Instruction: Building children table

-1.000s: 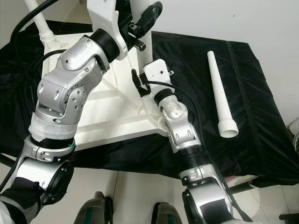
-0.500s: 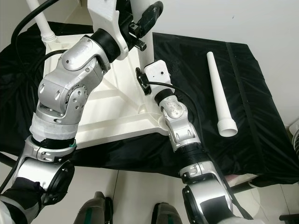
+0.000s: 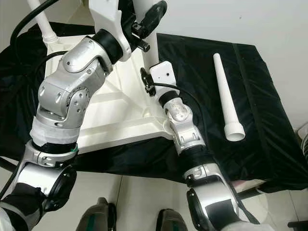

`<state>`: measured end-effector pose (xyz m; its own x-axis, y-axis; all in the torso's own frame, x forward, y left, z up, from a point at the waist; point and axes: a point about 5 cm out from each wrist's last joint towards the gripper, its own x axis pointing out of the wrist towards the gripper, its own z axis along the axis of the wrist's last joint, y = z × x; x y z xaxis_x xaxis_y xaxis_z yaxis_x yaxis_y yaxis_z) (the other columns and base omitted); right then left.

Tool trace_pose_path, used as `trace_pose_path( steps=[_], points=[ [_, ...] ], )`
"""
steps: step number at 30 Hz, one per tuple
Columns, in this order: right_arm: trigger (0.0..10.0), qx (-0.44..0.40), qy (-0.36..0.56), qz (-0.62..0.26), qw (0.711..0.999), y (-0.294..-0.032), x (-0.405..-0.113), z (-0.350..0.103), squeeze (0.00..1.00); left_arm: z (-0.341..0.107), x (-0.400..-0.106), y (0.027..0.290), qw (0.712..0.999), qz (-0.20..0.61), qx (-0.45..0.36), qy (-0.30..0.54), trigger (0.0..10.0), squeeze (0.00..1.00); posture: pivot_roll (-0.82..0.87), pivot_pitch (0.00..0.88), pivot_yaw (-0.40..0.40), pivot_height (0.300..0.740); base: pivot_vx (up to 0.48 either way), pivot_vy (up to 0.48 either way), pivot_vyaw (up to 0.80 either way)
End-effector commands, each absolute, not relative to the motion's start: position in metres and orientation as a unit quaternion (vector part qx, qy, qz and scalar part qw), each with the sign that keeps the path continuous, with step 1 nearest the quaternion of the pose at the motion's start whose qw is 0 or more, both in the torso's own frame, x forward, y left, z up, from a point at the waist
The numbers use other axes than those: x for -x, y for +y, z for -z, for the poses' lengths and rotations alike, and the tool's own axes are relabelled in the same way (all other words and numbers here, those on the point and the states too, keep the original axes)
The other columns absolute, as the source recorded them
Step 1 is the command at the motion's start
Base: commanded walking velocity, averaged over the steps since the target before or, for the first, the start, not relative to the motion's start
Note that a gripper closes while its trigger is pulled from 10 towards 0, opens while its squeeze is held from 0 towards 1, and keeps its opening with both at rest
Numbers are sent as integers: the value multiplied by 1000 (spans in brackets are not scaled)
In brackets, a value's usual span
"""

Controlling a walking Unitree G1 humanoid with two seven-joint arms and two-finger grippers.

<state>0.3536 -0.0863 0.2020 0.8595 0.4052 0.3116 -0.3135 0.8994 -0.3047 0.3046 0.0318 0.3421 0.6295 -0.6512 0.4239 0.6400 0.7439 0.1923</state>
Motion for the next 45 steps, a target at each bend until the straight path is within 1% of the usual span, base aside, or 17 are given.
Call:
trace_pose_path(
  steps=[1, 2, 3, 5, 11, 12, 19, 20, 23, 25, 28, 33, 36, 39, 41, 45],
  points=[
    [10000, 117, -195, -191, 955, -87, -351, -202, 0, -345, -302, 31, 905, 346, -20, -247, 10000, 0, 87, 50, 9, 740, 0, 0, 0],
    [10000, 107, -201, -193, 954, -87, -348, -204, 0, -344, -303, 31, 906, 345, -17, -245, 10000, 0, 86, 51, 9, 740, 0, 0, 0],
    [10000, 92, -206, -195, 955, -87, -344, -205, 0, -343, -303, 32, 906, 350, 10, -236, 10000, 1000, 85, 50, 9, 740, 0, 0, 0],
    [10000, 75, -207, -194, 956, -88, -341, -206, 0, -342, -303, 33, 903, 362, 26, -230, 10000, 1000, 81, 50, 10, 740, 0, 0, 0],
    [10000, 29, -199, -176, 964, -90, -336, -208, 0, -344, -304, 37, 907, 347, 17, -239, 10000, 1000, 76, 49, 5, 740, 0, 0, 0],
    [10000, 21, -195, -167, 966, -92, -336, -209, 0, -345, -304, 38, 906, 349, 31, -238, 10000, 0, 75, 49, 6, 740, 0, 0, 0],
    [10000, -10, -176, -133, 975, -102, -338, -211, 0, -345, -301, 44, 900, 357, 75, -237, 10000, 0, 72, 45, 4, 740, 0, 0, 0],
    [10000, -14, -172, -122, 978, -105, -339, -211, 0, -345, -301, 47, 900, 354, 94, -235, 10000, 0, 72, 45, 4, 740, 0, 0, 0],
    [10000, -9, -171, -112, 979, -108, -338, -211, 0, -344, -302, 50, 902, 350, 102, -233, 10000, 0, 70, 40, -2, 740, 0, 0, 0],
    [10000, -2, -170, -96, 981, -115, -334, -209, 0, -336, -302, 59, 908, 338, 106, -222, 10000, 0, 67, 38, -7, 740, 0, 0, 0],
    [10000, -1, -166, -88, 982, -123, -328, -206, 0, -320, -303, 69, 920, 324, 86, -202, 10000, 0, 65, 38, -10, 740, 0, 0, 0],
    [10000, -2, -170, -82, 982, -129, -321, -205, 0, -298, -305, 75, 933, 312, 52, -173, 10000, 0, 61, 37, -13, 740, 0, 0, 0],
    [10000, -2, -176, -80, 981, -133, -310, -202, 0, -264, -303, 79, 944, 304, 22, -124, 10000, 0, 53, 33, -13, 740, 0, 0, 0],
    [10000, -1, -175, -80, 981, -134, -309, -201, 0, -259, -303, 79, 945, 304, 20, -116, 10000, 0, 53, 33, -13, 740, 0, 0, 0],
    [10000, -1, -167, -75, 983, -137, -304, -199, 0, -236, -299, 80, 951, 298, 10, -83, 10000, 0, 46, 33, -12, 740, 0, 0, 0],
    [10000, 1, -162, -71, 984, -138, -301, -198, 0, -225, -296, 81, 953, 294, 1, -74, 10000, 0, 44, 35, -11, 740, 0, 0, 0]
  ],
)
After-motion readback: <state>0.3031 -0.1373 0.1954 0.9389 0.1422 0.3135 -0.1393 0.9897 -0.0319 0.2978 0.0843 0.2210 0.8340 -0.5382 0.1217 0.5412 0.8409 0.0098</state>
